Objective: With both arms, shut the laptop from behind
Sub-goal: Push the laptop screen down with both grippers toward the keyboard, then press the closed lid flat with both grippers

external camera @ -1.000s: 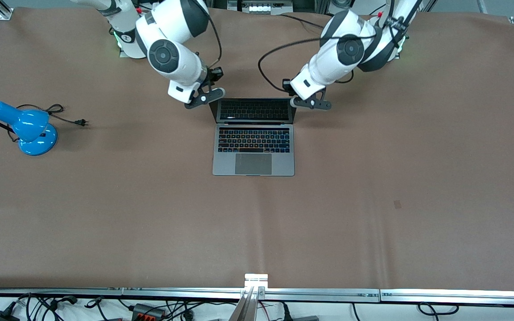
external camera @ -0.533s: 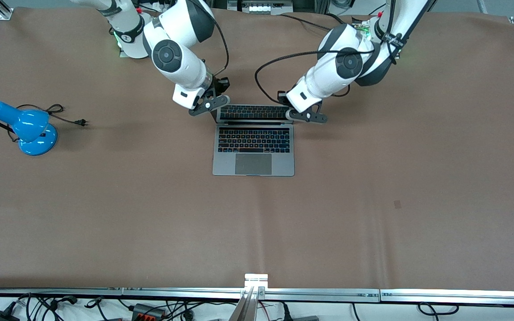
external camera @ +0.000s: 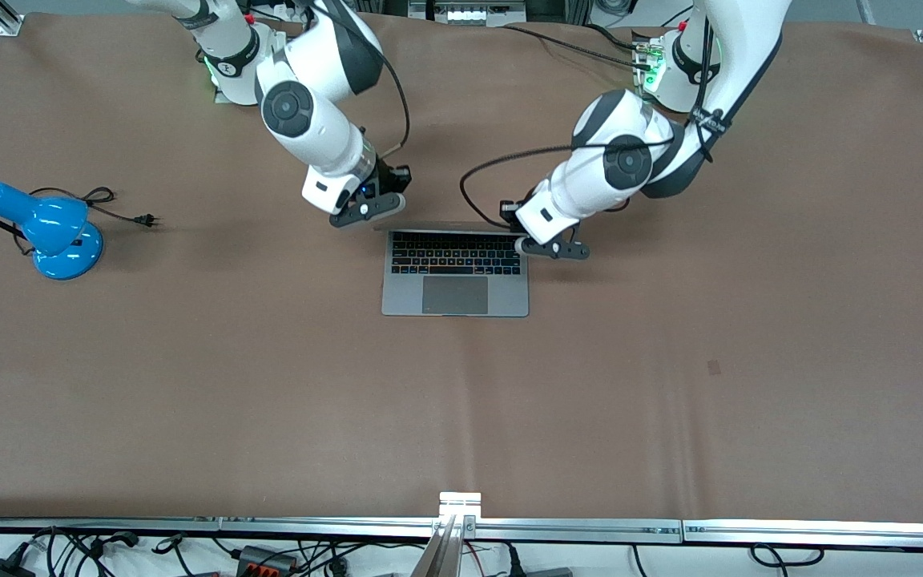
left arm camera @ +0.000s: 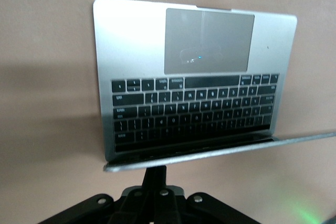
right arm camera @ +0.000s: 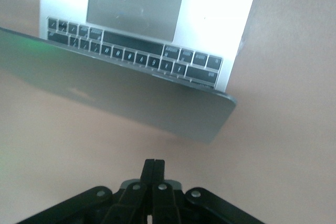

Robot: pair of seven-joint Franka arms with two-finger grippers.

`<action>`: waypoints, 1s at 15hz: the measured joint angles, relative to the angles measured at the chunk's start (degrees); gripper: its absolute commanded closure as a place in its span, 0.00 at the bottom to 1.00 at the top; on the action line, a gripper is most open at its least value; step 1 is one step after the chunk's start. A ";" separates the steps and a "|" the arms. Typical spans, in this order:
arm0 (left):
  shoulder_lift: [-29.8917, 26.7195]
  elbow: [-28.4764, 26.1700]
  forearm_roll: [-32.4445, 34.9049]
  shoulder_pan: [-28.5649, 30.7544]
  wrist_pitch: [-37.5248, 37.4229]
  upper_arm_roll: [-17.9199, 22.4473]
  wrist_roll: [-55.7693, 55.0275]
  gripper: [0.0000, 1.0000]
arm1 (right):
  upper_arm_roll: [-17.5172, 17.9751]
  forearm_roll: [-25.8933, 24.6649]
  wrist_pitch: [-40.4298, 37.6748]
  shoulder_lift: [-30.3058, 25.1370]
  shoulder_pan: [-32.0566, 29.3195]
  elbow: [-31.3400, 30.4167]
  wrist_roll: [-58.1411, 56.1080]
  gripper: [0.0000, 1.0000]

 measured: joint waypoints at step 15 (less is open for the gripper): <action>16.02 10.16 16.44 -1.99 2.64 2.66 -4.64 1.00 | -3.06 -0.01 3.59 21.96 -0.75 17.14 -0.01 1.00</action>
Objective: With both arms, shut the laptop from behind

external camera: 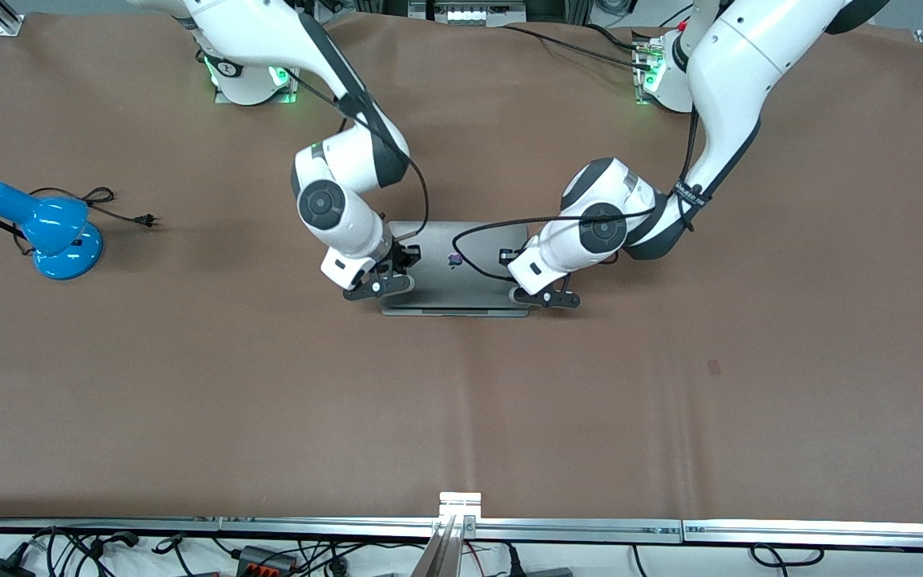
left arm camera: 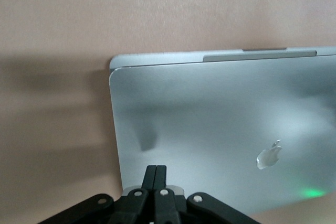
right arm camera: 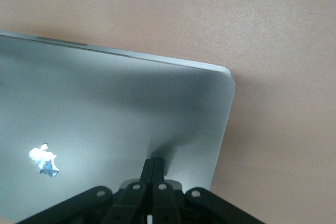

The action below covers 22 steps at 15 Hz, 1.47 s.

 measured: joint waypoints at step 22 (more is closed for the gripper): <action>-13.05 3.35 0.50 -2.78 -18.48 10.02 2.16 1.00 | -13.36 -10.14 -24.38 -8.98 0.02 13.72 -1.41 1.00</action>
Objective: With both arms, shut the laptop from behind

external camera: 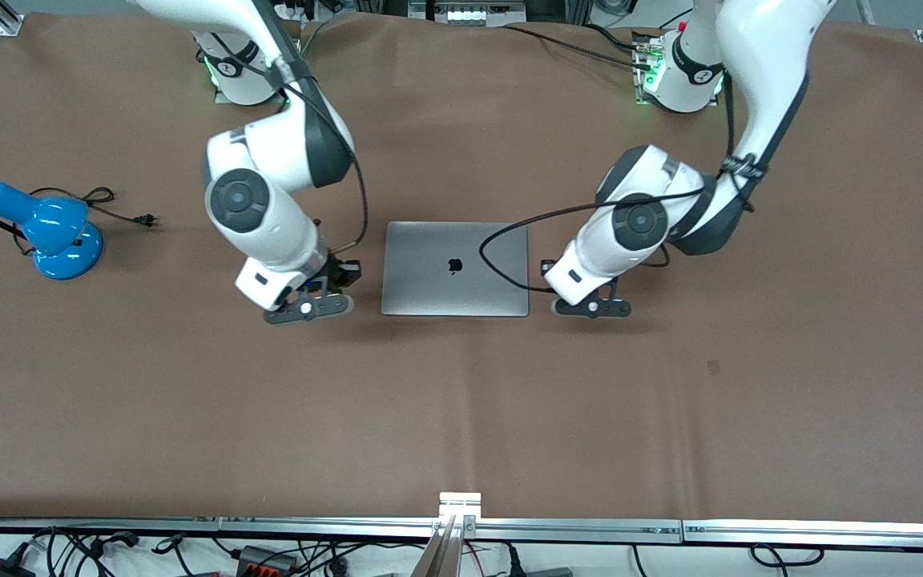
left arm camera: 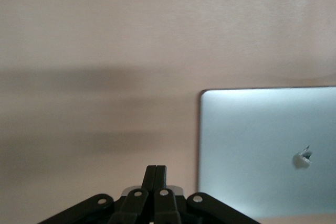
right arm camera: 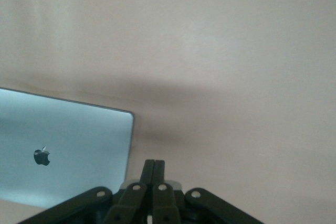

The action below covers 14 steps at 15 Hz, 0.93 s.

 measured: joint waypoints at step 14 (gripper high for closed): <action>-24.67 4.64 -3.81 10.17 -32.31 17.55 26.06 0.00 | -15.81 0.00 -15.82 -4.68 -4.47 13.14 -3.90 0.00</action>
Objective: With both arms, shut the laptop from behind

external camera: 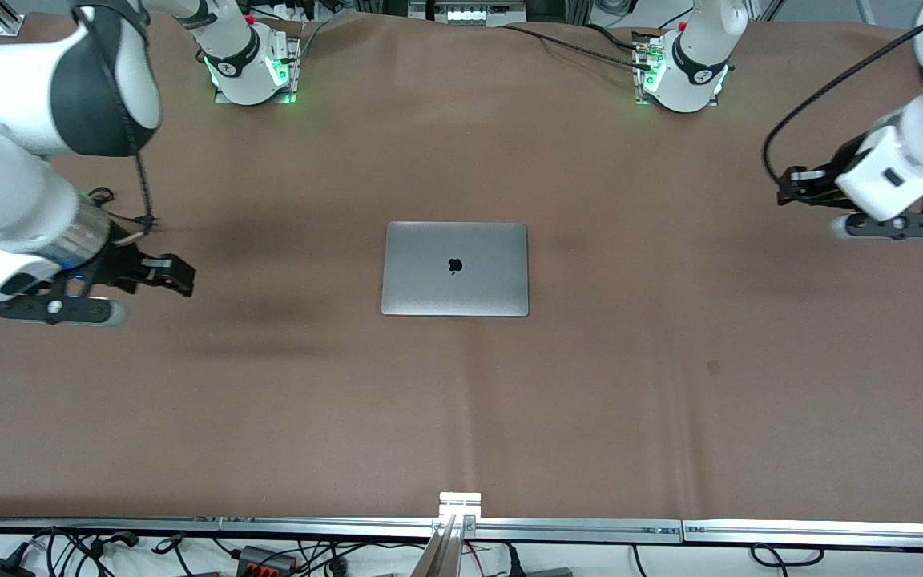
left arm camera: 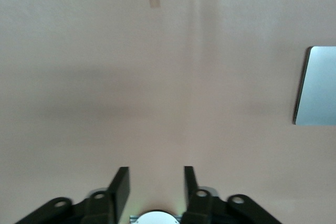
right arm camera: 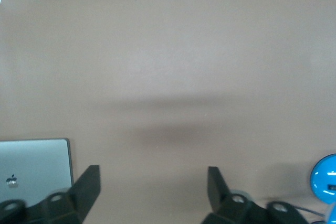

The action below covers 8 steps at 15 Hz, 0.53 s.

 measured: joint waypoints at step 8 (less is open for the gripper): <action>-0.36 2.52 0.64 -1.19 -3.48 -0.07 -0.84 0.00 | 27.98 -8.78 -2.26 -6.65 -31.13 0.58 -5.39 0.00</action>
